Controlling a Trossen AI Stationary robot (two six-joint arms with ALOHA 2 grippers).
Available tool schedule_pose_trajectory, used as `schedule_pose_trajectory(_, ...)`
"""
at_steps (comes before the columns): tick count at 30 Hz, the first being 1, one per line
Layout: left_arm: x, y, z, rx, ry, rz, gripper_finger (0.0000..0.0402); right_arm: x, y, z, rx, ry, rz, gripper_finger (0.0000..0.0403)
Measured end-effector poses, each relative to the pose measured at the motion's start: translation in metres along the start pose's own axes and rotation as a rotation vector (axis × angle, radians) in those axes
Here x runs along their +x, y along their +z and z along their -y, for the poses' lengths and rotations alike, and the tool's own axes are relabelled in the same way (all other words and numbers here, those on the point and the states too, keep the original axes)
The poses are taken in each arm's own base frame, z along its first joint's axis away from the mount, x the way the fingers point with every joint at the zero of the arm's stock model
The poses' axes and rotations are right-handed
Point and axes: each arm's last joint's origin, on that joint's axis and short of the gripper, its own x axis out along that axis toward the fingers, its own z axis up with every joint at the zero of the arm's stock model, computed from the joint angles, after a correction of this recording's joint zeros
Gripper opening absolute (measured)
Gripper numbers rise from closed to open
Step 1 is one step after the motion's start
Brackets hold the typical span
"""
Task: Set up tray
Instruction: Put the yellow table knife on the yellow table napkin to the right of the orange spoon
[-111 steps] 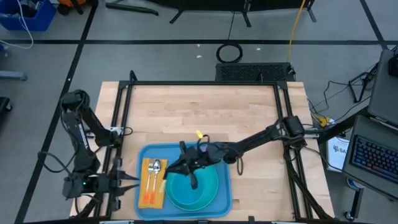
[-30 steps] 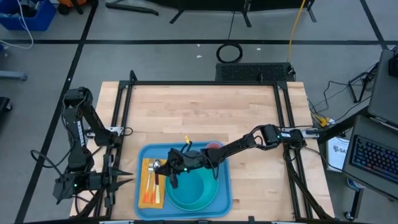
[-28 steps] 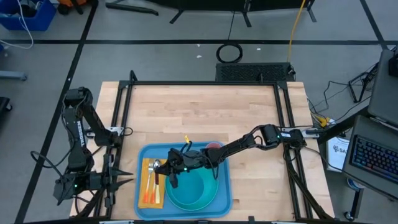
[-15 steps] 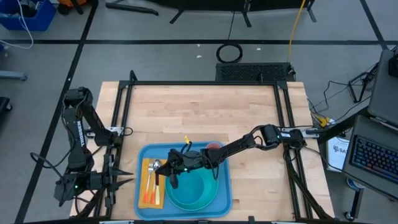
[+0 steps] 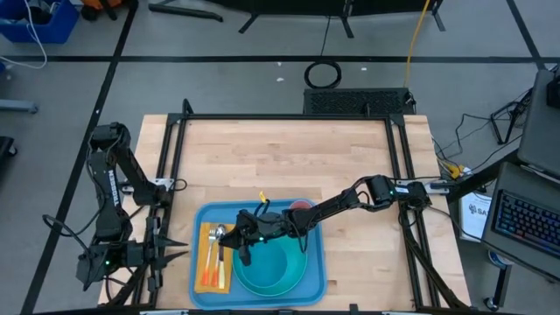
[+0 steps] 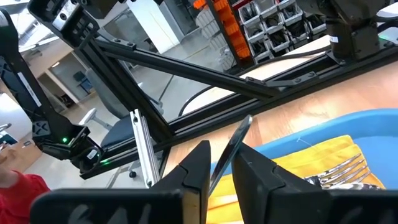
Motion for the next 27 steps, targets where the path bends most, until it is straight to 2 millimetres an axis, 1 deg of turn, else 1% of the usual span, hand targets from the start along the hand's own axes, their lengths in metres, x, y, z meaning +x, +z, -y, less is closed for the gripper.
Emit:
schedule_pose_trajectory(15,0.000,-0.002,0.000,-0.003,0.000,-0.001,0.0081,0.000,-0.001,0.002,-0.045,-0.015,-0.015,0.0077)
schedule_pose_trajectory(27,0.000,-0.002,0.000,-0.005,0.000,-0.001,0.0081,0.000,-0.002,0.012,-0.072,-0.054,-0.064,0.0102)
